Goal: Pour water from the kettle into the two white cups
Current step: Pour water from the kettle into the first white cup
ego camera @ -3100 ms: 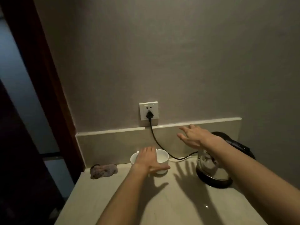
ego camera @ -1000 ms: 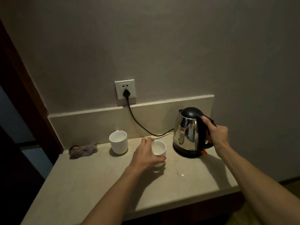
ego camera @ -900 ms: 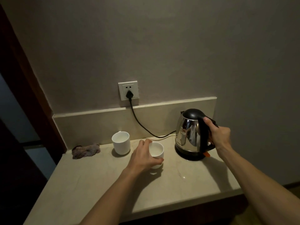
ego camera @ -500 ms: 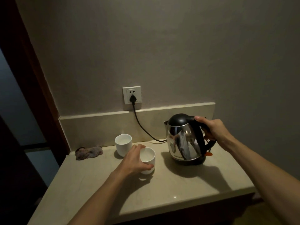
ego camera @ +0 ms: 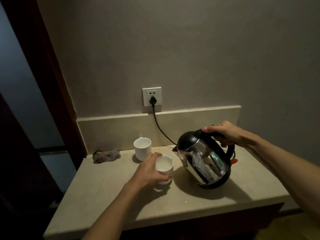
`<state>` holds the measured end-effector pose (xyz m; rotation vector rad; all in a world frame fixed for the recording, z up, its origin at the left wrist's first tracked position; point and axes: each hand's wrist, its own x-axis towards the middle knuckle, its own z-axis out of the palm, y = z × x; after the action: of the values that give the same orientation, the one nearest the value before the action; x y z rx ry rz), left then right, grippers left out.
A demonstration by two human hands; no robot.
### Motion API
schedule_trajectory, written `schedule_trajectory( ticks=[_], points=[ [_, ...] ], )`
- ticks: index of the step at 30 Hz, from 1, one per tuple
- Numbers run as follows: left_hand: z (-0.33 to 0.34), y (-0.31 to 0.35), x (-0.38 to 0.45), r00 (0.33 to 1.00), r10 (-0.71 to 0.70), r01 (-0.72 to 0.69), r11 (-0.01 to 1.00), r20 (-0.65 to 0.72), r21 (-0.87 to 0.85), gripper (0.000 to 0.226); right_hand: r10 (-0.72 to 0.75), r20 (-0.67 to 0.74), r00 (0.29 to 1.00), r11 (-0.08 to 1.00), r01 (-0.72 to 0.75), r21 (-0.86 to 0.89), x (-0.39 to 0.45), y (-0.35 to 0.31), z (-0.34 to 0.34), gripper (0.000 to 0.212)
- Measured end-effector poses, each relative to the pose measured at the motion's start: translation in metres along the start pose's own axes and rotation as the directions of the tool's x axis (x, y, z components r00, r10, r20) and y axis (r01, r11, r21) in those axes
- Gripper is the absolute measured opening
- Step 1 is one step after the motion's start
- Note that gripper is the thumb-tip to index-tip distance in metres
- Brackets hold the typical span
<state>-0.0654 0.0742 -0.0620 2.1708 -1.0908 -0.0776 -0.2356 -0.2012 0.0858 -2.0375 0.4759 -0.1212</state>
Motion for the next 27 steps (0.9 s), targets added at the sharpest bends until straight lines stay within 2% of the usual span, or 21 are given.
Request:
schedule_trajectory(
  ticks=[14,19,27],
  points=[
    [-0.004,-0.002,0.0,0.997,0.072,-0.072,0.995,0.003,0.066,0.091,0.067,0.162,0.985,0.973,-0.029,-0.229,0.019,-0.028,0.005,0.058],
    [-0.007,0.002,0.0,0.996,0.091,-0.093,0.988,0.02,0.12,0.091,0.096,0.174,0.98,0.958,-0.044,-0.283,0.022,-0.037,0.006,0.059],
    [-0.007,0.002,0.0,0.996,0.086,-0.088,0.99,0.022,0.115,0.094,0.151,0.154,0.976,0.92,-0.082,-0.382,0.023,-0.054,0.008,0.059]
  ],
)
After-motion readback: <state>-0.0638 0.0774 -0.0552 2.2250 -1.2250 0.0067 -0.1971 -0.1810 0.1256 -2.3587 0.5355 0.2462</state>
